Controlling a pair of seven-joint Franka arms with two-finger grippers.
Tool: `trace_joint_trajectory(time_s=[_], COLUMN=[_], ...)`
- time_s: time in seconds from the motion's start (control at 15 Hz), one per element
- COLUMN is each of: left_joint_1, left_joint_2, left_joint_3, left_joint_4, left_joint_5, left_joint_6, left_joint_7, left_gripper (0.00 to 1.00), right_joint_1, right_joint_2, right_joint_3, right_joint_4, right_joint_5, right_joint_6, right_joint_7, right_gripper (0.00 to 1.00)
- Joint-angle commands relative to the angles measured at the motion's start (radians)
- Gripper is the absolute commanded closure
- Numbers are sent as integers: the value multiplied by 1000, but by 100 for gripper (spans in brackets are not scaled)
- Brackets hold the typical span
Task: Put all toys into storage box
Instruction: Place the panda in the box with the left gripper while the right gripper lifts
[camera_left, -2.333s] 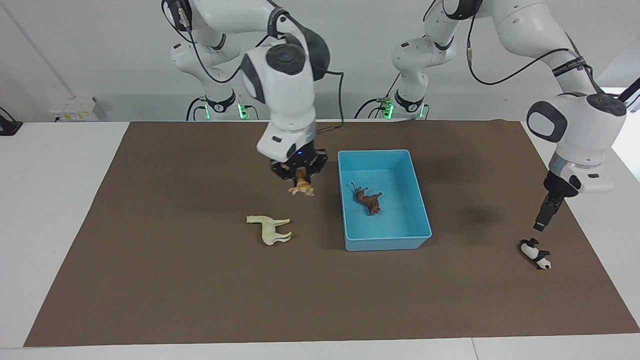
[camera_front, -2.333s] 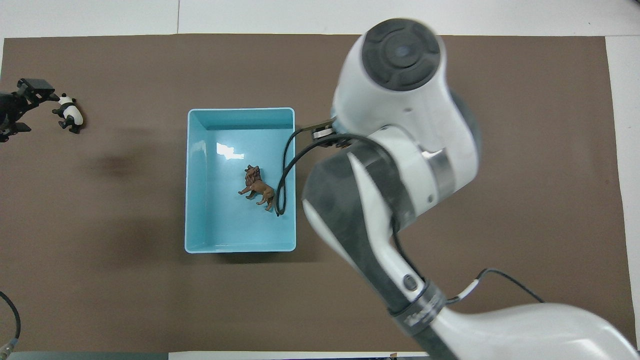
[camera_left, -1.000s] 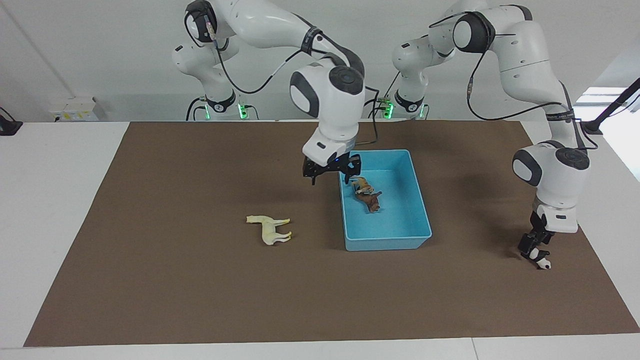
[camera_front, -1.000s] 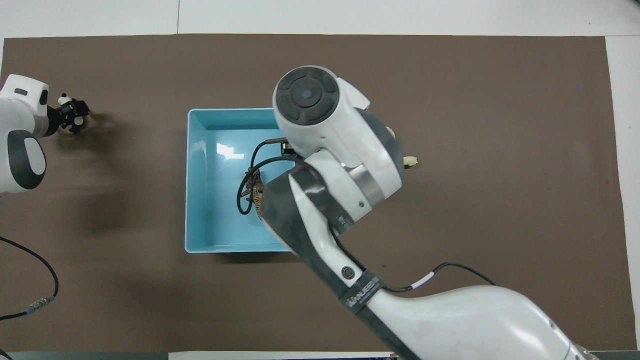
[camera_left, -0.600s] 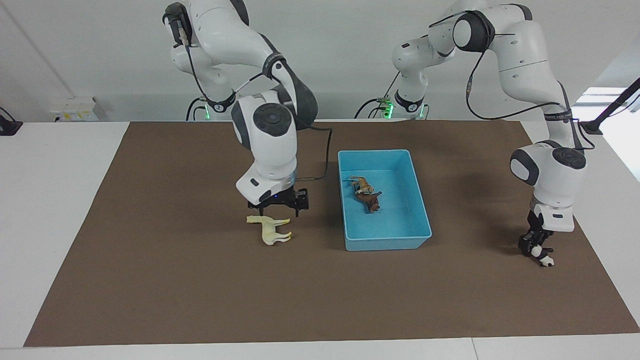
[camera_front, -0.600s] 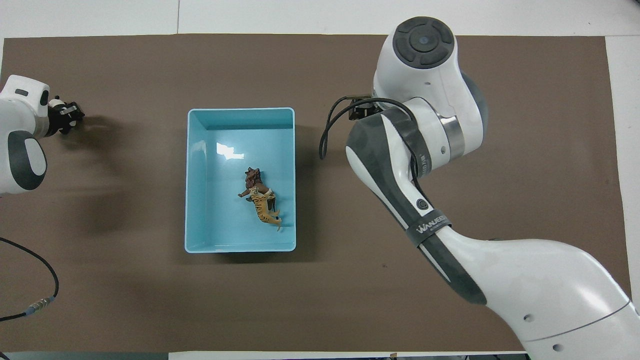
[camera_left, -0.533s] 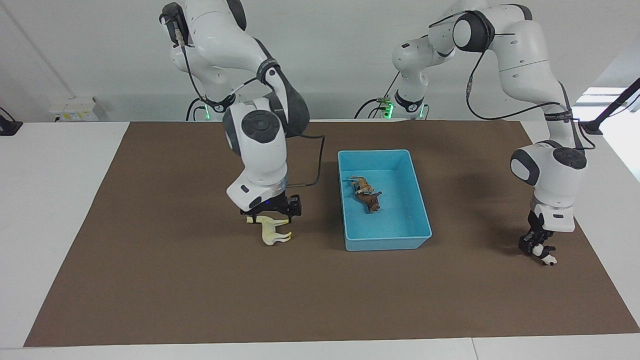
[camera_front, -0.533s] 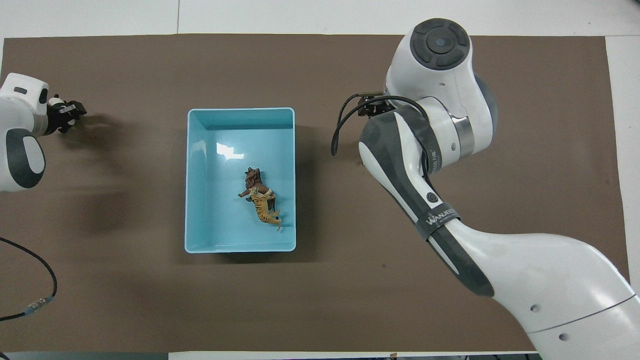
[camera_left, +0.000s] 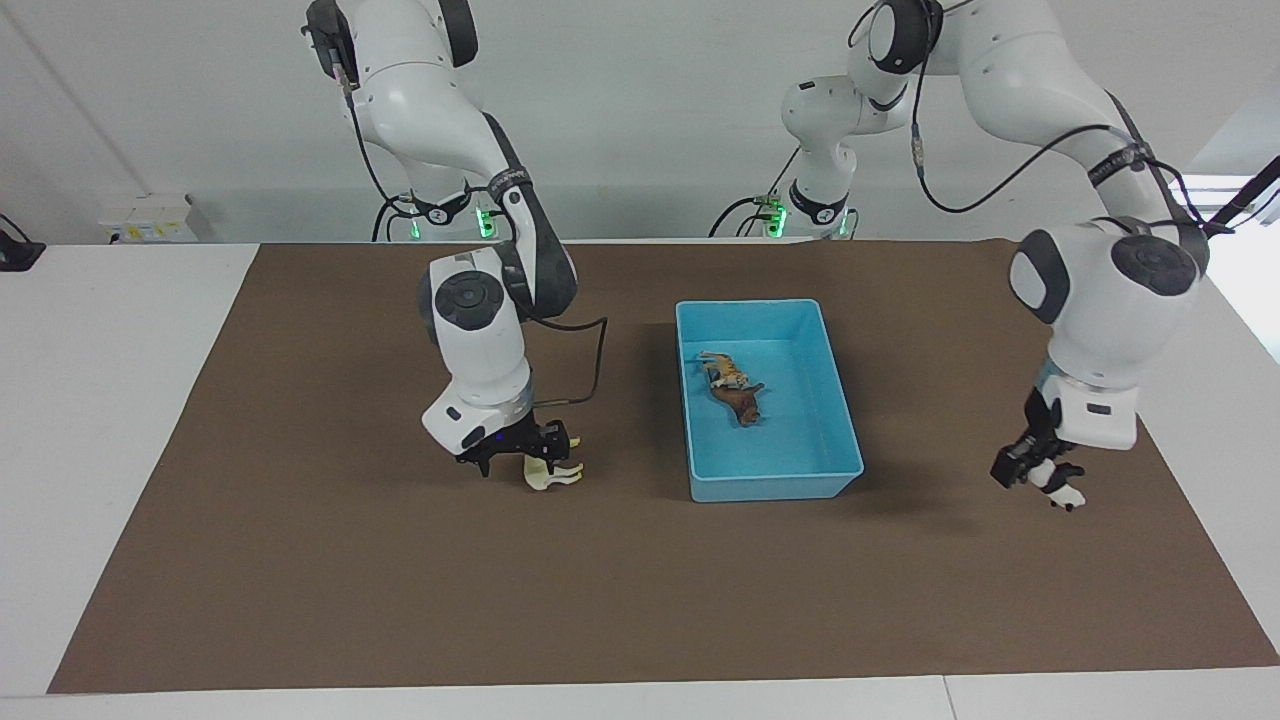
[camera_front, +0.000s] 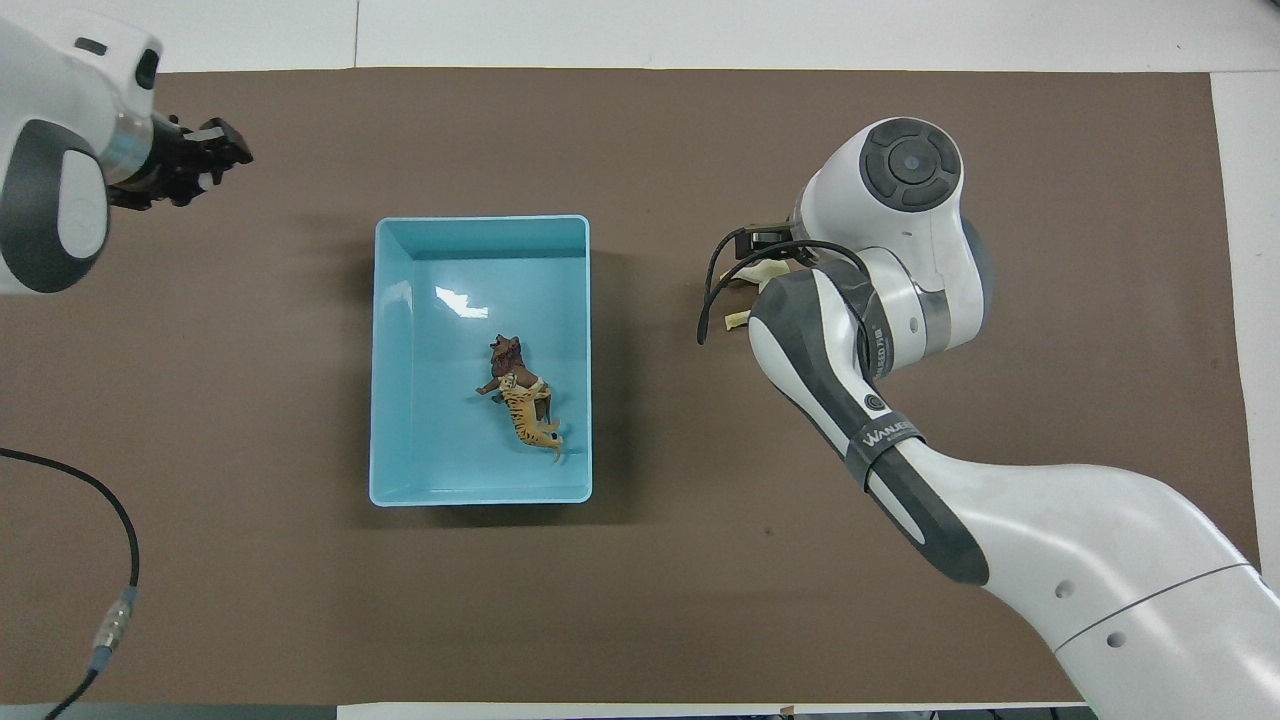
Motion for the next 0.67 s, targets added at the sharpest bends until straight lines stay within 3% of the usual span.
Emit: trace_joint_trajectory(time_s=[0.0,0.13,0.2,0.27,0.33,0.4,0.47,0.53,0.6], left_joint_1=[-227,-319,-347,-364,-370,-364,-360,-358,-361], left_joint_2=[-75,-100,-133,-168,-193,-202,-206,-204,-206], left_joint_3=[26,26,26,26,26,26,26,26,25], left_joint_4=[-83,-135,-202,-286,-355,-386,-396,-390,-381], left_joint_5=[-2,-2,-2,-1,-1,-1,-1,-1,-1], left_joint_6=[-57,-51,-50,-25,34,70,87,87,81], left_joint_7=[-271,-370,-384,-379,-369,-364,-361,-364,-370], left_gripper=[100,100,91,90,79,74,68,29,0], right_joint_1=[0,26,26,23,25,25,25,25,31], right_joint_2=[-49,-52,-50,-49,-49,-49,-49,-47,-49], right_joint_3=[3,3,3,3,3,5,4,3,3], right_joint_4=[-95,-172,-209,-238,-249,-251,-251,-251,-248], right_joint_5=[17,17,17,17,17,17,17,17,17], right_joint_6=[59,150,204,249,264,265,268,268,263], right_joint_7=[-17,-11,-11,-19,-19,-19,-19,-22,-14], right_gripper=[0,0,0,0,0,0,21,94,100])
